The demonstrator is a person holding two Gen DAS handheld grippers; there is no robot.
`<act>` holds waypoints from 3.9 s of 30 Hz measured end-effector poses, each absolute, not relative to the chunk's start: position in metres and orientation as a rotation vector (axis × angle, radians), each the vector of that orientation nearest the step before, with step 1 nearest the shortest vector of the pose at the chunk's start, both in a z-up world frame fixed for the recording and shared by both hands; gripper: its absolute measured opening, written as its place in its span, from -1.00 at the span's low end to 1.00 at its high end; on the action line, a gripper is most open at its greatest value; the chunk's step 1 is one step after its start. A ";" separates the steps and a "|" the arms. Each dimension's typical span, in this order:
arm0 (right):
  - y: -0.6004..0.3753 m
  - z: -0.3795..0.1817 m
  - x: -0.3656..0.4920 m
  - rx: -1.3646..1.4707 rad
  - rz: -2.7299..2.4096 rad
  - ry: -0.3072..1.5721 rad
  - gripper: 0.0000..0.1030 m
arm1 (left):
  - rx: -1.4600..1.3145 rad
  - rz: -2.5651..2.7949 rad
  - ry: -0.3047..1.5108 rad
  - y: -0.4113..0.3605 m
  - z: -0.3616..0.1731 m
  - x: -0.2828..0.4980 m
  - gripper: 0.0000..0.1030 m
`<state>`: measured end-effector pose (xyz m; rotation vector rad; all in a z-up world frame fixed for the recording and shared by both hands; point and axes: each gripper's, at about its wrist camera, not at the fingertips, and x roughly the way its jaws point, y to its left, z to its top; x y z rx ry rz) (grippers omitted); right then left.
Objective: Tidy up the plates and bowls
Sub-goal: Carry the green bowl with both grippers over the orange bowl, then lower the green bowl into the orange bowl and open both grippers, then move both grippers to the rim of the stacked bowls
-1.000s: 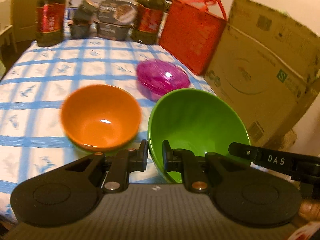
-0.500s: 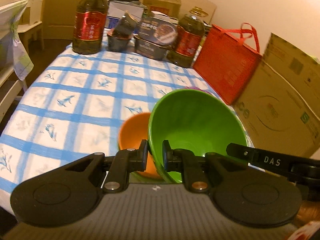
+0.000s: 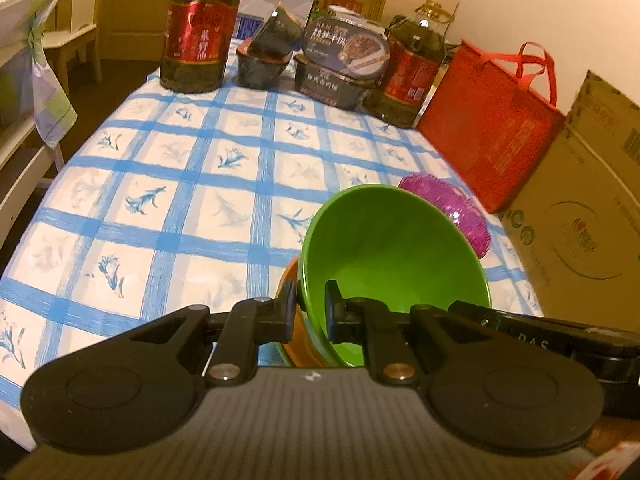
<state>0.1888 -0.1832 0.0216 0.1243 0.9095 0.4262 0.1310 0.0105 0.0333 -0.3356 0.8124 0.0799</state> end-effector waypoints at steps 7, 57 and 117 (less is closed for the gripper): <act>-0.181 0.006 0.199 0.107 0.413 0.939 -0.79 | -0.324 0.078 0.851 0.010 0.015 0.141 -0.76; -0.229 0.007 0.124 0.238 0.360 0.945 0.29 | -0.351 0.088 0.835 0.019 0.015 0.059 -0.32; -0.243 0.012 0.107 0.281 0.340 0.982 0.45 | -0.372 0.047 0.852 0.023 0.016 0.049 0.36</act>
